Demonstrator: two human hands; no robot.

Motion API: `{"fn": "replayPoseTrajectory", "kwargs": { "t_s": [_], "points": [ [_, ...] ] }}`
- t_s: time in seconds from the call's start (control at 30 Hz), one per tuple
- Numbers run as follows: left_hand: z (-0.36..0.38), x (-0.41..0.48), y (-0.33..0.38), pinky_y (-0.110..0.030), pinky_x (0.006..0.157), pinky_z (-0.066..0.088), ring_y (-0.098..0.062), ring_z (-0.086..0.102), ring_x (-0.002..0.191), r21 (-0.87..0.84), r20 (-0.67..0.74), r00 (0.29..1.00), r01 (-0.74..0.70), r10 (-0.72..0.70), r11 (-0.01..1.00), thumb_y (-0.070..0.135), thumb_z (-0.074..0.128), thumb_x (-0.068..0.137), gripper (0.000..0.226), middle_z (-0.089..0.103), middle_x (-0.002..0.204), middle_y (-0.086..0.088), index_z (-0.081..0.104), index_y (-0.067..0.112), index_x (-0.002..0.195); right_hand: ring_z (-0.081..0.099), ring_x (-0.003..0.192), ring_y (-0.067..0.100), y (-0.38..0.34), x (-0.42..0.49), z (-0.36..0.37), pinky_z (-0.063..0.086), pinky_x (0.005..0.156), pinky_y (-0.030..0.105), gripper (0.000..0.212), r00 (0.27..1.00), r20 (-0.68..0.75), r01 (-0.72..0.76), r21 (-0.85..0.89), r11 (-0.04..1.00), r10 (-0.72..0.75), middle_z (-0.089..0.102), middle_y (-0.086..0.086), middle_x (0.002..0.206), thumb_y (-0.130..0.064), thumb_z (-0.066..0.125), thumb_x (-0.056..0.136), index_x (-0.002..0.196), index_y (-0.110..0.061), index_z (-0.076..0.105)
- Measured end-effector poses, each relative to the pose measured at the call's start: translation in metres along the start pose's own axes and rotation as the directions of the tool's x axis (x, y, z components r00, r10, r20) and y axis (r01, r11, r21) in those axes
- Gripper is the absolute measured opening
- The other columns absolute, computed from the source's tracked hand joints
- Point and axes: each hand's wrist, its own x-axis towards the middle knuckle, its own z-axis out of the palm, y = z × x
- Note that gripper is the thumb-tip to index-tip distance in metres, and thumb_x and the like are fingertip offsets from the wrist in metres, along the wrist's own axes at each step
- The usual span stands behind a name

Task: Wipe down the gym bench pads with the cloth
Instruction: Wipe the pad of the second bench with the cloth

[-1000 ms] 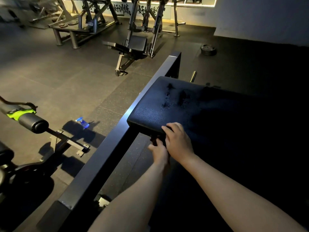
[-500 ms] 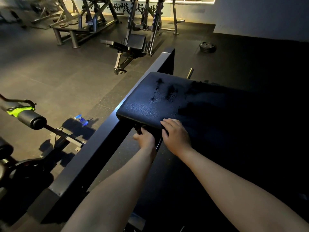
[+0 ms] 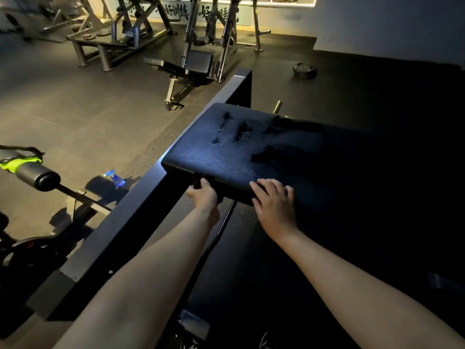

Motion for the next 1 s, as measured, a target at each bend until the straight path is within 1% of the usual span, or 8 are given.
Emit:
{"fn": "replayPoseTrajectory", "kwargs": {
  "t_s": [0.07, 0.17, 0.5, 0.67, 0.77, 0.83, 0.93, 1.0],
  "points": [
    [0.011, -0.015, -0.012, -0.038, 0.102, 0.046, -0.034, 0.056, 0.118, 0.115, -0.036, 0.999, -0.011, 0.016, 0.993, 0.037, 0.043, 0.105, 0.042, 0.050, 0.133, -0.013, 0.030, 0.010, 0.135, 0.055, 0.118, 0.026, 0.004, -0.002, 0.001, 0.039, 0.092, 0.046, 0.048, 1.000, -0.018, 0.014, 0.024, 1.000, -0.013, 0.061, 0.001, 0.123, -0.020, 0.075, 0.080, 0.126, -0.020, 0.063],
    [0.020, -0.043, -0.033, -0.026, 0.086, 0.036, -0.032, 0.056, 0.117, 0.196, -0.026, 0.995, -0.087, 0.094, 0.977, 0.028, 0.040, 0.108, 0.040, 0.053, 0.127, -0.018, 0.031, 0.004, 0.137, 0.057, 0.115, 0.025, 0.003, 0.000, 0.003, 0.037, 0.093, 0.043, 0.046, 0.998, -0.058, -0.024, 0.135, 0.991, 0.032, 0.064, 0.001, 0.121, -0.016, 0.077, 0.074, 0.119, -0.018, 0.067],
    [0.008, -0.095, -0.069, -0.035, 0.085, 0.048, -0.030, 0.065, 0.102, 0.417, 0.404, 0.881, -0.418, 0.247, 0.807, 0.024, 0.057, 0.100, 0.016, 0.066, 0.103, -0.008, 0.048, 0.014, 0.110, 0.060, 0.116, 0.021, 0.008, -0.004, -0.008, 0.029, 0.098, 0.030, 0.046, 0.991, -0.031, -0.110, 0.361, 0.926, 0.130, 0.069, 0.002, 0.119, -0.014, 0.050, 0.070, 0.110, -0.014, 0.072],
    [0.004, -0.107, -0.043, -0.038, 0.082, 0.052, -0.026, 0.065, 0.092, 0.339, 0.435, 0.846, -0.470, 0.307, 0.815, 0.045, 0.048, 0.100, 0.029, 0.069, 0.097, -0.005, 0.054, 0.021, 0.115, 0.057, 0.111, 0.020, 0.003, -0.013, -0.025, 0.039, 0.101, 0.037, 0.046, 0.985, -0.032, -0.124, 0.539, 0.833, 0.167, 0.063, 0.000, 0.118, -0.027, 0.047, 0.085, 0.129, -0.017, 0.059],
    [0.007, -0.102, -0.021, -0.044, 0.093, 0.053, -0.021, 0.067, 0.099, 0.161, 0.570, 0.775, -0.432, 0.274, 0.887, 0.056, 0.047, 0.091, 0.038, 0.069, 0.101, -0.001, 0.058, 0.027, 0.111, 0.050, 0.121, 0.007, -0.011, -0.015, -0.036, 0.035, 0.106, 0.021, 0.046, 0.983, 0.013, -0.132, 0.745, 0.654, 0.184, 0.049, -0.005, 0.130, -0.023, 0.051, 0.095, 0.140, -0.027, 0.044],
    [0.012, -0.097, -0.013, -0.044, 0.098, 0.051, -0.021, 0.065, 0.106, 0.145, 0.655, 0.712, -0.447, 0.253, 0.882, 0.054, 0.048, 0.092, 0.035, 0.069, 0.107, -0.001, 0.061, 0.028, 0.112, 0.048, 0.123, 0.006, -0.020, -0.013, -0.042, 0.035, 0.105, 0.015, 0.049, 0.984, -0.036, -0.083, 0.766, 0.638, 0.172, 0.042, -0.004, 0.134, -0.012, 0.054, 0.095, 0.138, -0.030, 0.042],
    [0.018, -0.091, -0.009, -0.046, 0.104, 0.047, -0.018, 0.060, 0.114, 0.246, 0.737, 0.619, -0.619, 0.271, 0.746, 0.044, 0.048, 0.099, 0.033, 0.062, 0.118, -0.003, 0.060, 0.031, 0.126, 0.051, 0.114, 0.014, -0.014, -0.003, -0.042, 0.035, 0.095, 0.007, 0.039, 0.978, -0.044, -0.124, 0.671, 0.731, 0.206, 0.046, 0.006, 0.132, -0.006, 0.056, 0.091, 0.126, -0.023, 0.056],
    [0.017, -0.088, -0.004, -0.041, 0.106, 0.045, -0.015, 0.056, 0.117, 0.380, 0.758, 0.588, -0.750, 0.282, 0.542, 0.041, 0.050, 0.100, 0.038, 0.052, 0.129, -0.001, 0.055, 0.034, 0.137, 0.049, 0.108, 0.009, -0.002, 0.001, -0.042, 0.041, 0.093, 0.014, 0.032, 0.964, 0.019, -0.227, 0.574, 0.786, 0.265, 0.050, 0.000, 0.125, -0.013, 0.051, 0.092, 0.122, -0.017, 0.064]
  ]
}}
